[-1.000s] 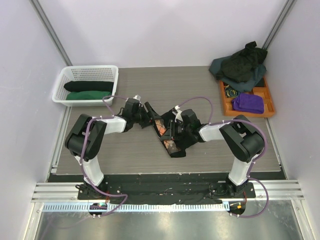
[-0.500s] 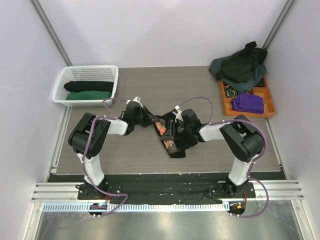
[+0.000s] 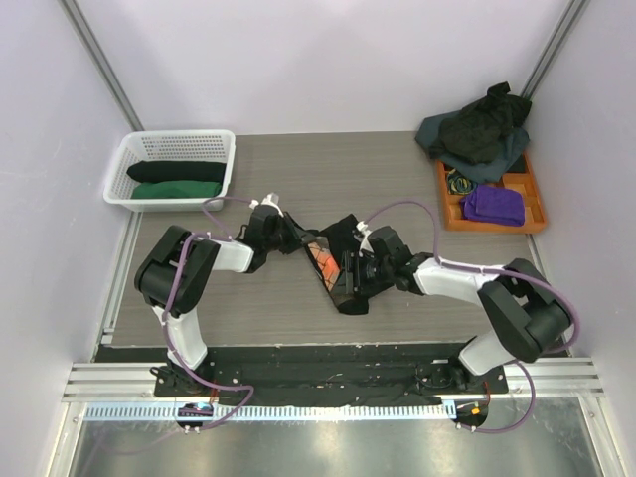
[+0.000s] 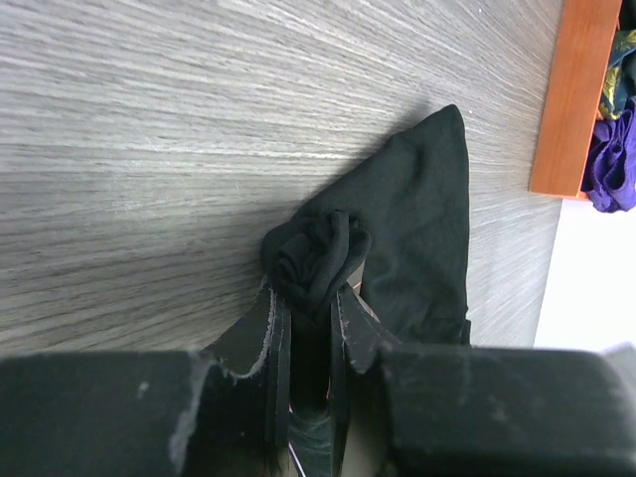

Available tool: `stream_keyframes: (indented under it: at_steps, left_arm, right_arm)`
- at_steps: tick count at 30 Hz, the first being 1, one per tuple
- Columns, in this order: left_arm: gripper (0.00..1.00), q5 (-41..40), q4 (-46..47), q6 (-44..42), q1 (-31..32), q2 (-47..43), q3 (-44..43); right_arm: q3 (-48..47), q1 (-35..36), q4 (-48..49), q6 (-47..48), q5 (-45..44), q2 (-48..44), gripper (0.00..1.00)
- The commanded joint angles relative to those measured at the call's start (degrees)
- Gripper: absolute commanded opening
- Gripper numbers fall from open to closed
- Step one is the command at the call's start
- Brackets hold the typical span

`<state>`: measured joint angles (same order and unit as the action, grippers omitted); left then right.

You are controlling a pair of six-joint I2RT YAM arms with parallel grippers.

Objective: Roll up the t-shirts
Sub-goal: Roll the T-shirt to the center of the board.

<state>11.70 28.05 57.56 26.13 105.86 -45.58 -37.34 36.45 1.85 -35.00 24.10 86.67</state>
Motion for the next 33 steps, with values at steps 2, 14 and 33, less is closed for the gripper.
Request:
stream_keyframes:
  at_steps: [2, 14, 33]
  left_arm:
    - [0.00, -4.76, 1.57, -2.72, -0.47, -2.85, -0.03]
    - [0.00, -3.71, 0.16, -3.16, -0.47, -2.77, -0.65]
    - [0.00, -0.63, -0.28, -3.77, -0.47, -1.10, -2.32]
  right_arm:
    - [-0.62, 4.86, -14.48, 2.22, -10.37, -6.42, 0.61]
    - [1.22, 6.88, -12.31, -0.06, -10.74, -6.52, 0.46]
    - [-7.13, 6.88, -19.17, 5.91, -11.97, -3.18, 0.57]
